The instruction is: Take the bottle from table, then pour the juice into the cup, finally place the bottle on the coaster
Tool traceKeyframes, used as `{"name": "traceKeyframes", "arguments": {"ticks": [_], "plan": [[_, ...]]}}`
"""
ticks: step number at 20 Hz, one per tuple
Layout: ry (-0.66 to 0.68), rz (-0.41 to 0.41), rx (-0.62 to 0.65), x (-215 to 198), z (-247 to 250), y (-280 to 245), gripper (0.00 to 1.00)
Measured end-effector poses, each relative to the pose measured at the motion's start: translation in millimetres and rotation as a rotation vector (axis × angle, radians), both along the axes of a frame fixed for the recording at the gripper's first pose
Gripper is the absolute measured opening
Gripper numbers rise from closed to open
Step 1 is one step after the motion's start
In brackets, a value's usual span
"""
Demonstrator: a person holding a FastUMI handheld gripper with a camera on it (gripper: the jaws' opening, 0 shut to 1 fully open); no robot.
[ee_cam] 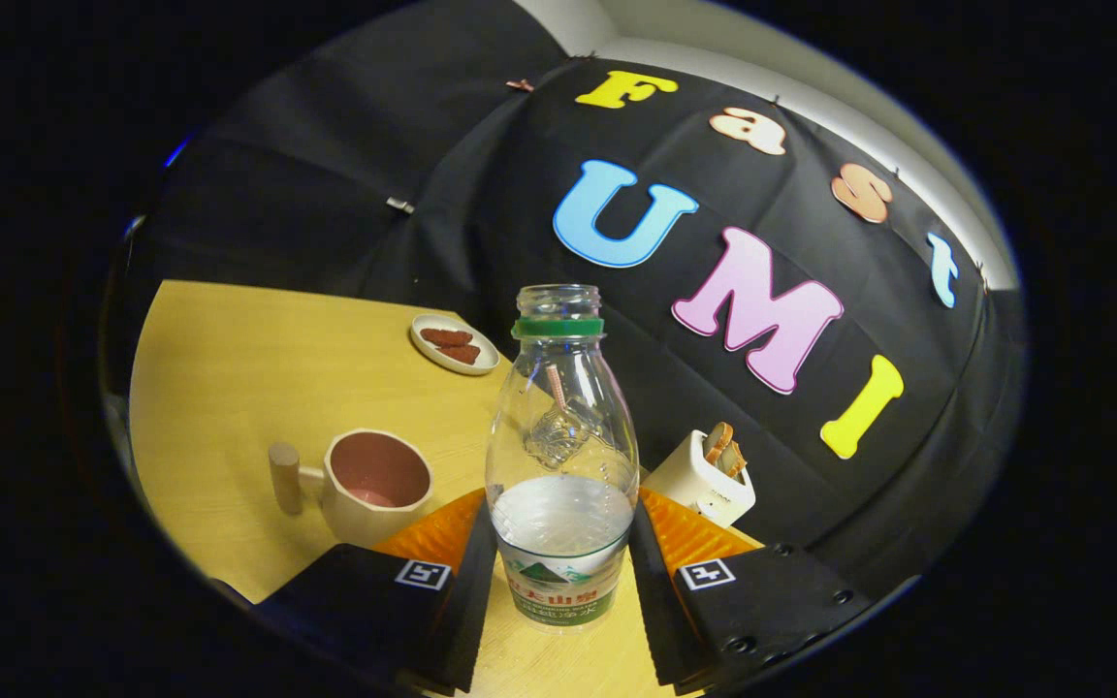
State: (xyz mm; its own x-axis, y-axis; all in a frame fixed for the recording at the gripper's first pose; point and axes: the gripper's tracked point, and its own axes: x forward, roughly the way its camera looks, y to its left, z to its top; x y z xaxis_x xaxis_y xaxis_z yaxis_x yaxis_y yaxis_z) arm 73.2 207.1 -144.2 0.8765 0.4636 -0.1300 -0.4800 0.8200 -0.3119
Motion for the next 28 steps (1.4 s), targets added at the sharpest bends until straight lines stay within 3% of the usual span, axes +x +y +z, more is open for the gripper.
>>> {"name": "traceKeyframes", "arguments": {"ticks": [8,15,21,28], "plan": [[0.125,-0.056,0.276,11.8,-11.4,-45.2,0.75],[0.164,-0.126,0.42,27.3,-43.8,-83.3,0.75],[0.209,-0.141,0.474,29.1,-71.7,-92.9,0.77],[0.201,-0.133,0.429,26.8,-81.9,-93.3,0.78]]}}
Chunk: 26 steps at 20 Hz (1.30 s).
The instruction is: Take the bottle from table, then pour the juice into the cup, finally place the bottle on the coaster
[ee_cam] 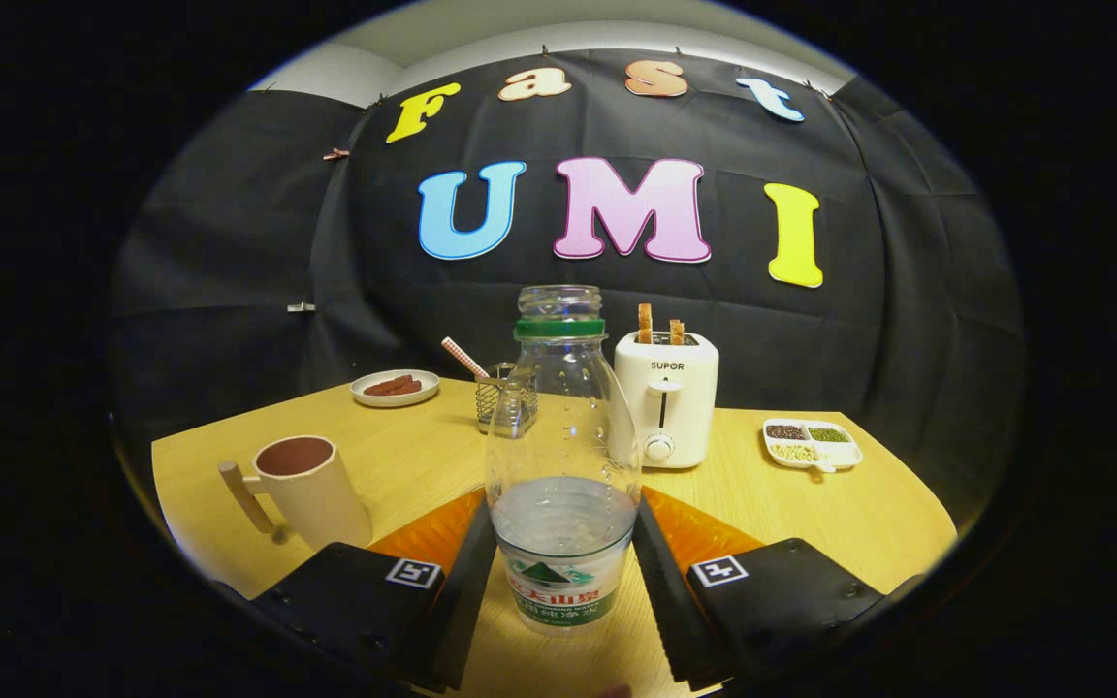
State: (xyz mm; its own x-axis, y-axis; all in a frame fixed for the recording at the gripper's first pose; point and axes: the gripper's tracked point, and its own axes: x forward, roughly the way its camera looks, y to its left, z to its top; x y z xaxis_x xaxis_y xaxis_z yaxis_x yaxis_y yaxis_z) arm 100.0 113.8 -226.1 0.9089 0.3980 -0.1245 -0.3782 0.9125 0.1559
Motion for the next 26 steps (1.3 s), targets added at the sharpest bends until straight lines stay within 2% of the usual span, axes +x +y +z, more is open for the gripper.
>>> {"name": "traceKeyframes", "arguments": {"ticks": [4,9,13,16,22,26], "plan": [[0.029,0.013,0.012,-3.2,-4.6,3.7,0.81],[0.053,0.015,0.009,-11.4,-8.4,1.5,0.97],[0.045,0.001,0.003,-22.7,7.0,-10.5,0.97],[0.018,-0.017,-0.037,-30.4,30.8,-28.3,0.97],[-0.045,-0.055,-0.046,-46.0,122.1,-62.7,0.97],[-0.063,-0.116,-0.094,-50.5,175.9,-89.7,0.97]]}}
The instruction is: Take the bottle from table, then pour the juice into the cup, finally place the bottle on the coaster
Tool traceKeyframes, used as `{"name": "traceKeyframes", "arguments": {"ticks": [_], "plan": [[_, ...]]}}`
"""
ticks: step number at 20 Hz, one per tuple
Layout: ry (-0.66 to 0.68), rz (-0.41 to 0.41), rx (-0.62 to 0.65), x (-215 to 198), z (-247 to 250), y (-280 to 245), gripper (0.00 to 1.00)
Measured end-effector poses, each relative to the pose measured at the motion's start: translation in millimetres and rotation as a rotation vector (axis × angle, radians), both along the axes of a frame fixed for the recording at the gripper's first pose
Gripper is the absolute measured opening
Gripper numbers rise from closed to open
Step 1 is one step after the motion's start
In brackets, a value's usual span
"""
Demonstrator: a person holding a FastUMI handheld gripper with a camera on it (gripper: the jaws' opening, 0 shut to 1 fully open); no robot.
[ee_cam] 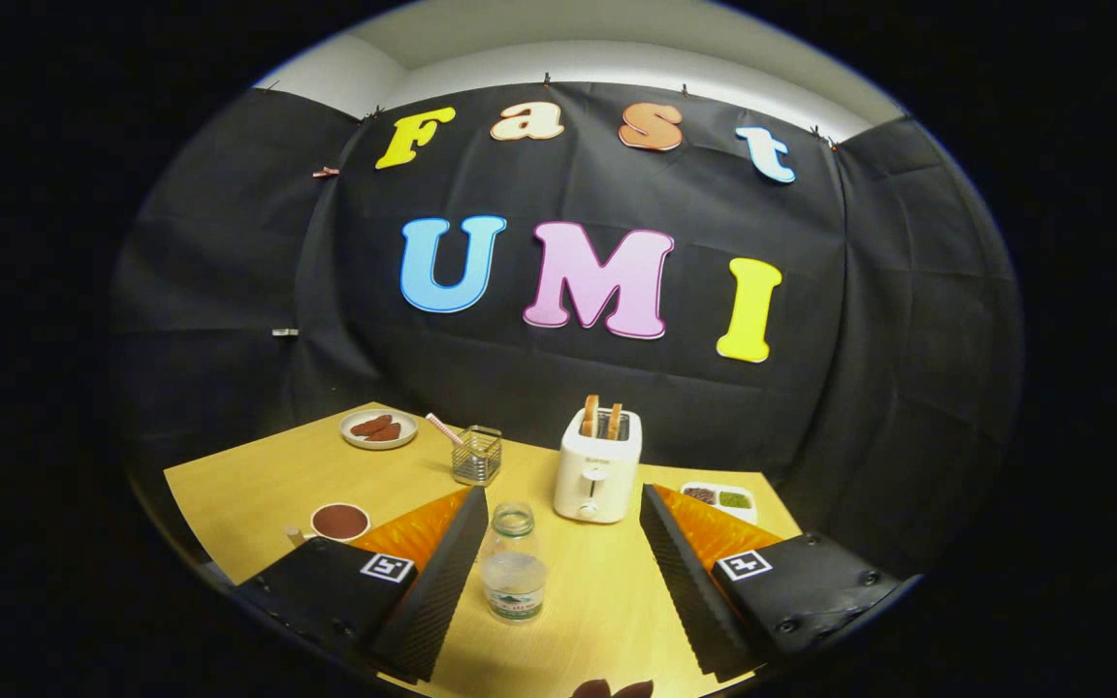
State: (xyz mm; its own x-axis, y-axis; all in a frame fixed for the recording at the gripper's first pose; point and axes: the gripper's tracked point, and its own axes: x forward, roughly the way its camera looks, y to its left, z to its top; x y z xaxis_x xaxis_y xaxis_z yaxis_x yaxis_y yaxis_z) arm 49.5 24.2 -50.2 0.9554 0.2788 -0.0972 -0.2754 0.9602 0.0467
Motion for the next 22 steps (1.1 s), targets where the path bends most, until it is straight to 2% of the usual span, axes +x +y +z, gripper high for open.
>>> {"name": "traceKeyframes", "arguments": {"ticks": [6,13,22], "plan": [[0.018,-0.102,-0.011,-8.9,48.2,-33.3,0.98],[-0.037,-0.18,-0.025,-6.5,87.9,-48.4,0.98],[-0.049,-0.222,-0.033,-5.6,96.6,-52.6,0.98]]}}
